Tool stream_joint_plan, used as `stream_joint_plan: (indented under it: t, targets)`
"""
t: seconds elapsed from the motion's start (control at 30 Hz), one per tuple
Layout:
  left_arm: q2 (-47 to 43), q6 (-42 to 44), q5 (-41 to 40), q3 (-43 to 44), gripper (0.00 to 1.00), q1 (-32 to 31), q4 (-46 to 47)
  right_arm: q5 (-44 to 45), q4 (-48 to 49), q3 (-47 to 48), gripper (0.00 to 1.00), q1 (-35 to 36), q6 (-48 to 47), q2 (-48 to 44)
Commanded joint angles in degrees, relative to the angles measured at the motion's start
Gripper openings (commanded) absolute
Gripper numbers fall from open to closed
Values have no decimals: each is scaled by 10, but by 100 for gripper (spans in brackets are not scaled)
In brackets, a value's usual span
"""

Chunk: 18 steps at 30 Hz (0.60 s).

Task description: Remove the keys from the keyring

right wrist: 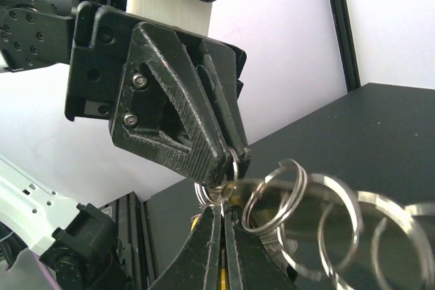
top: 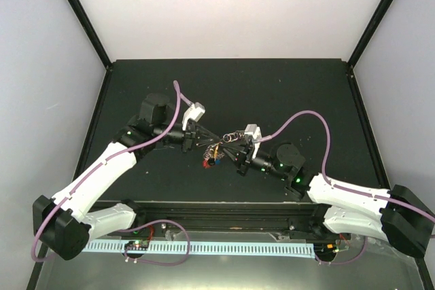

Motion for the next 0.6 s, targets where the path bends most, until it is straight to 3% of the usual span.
stream_joint_plan:
  t: [0.0,0.33,0.43,0.57]
  targets:
    - [-15,-1,26,7,13,2,34,18,45,-14,1,3,-6,-16]
    - [-15,-3,24,7,43,2,34,27,53,-26,1,4,-3,-32]
    - [-17,1,20,5,44,2,32,16,58,-28,1,4,2,-35]
    - [-19,11,21,6,38,0,26,-4,58,-27,1,4,6,-45]
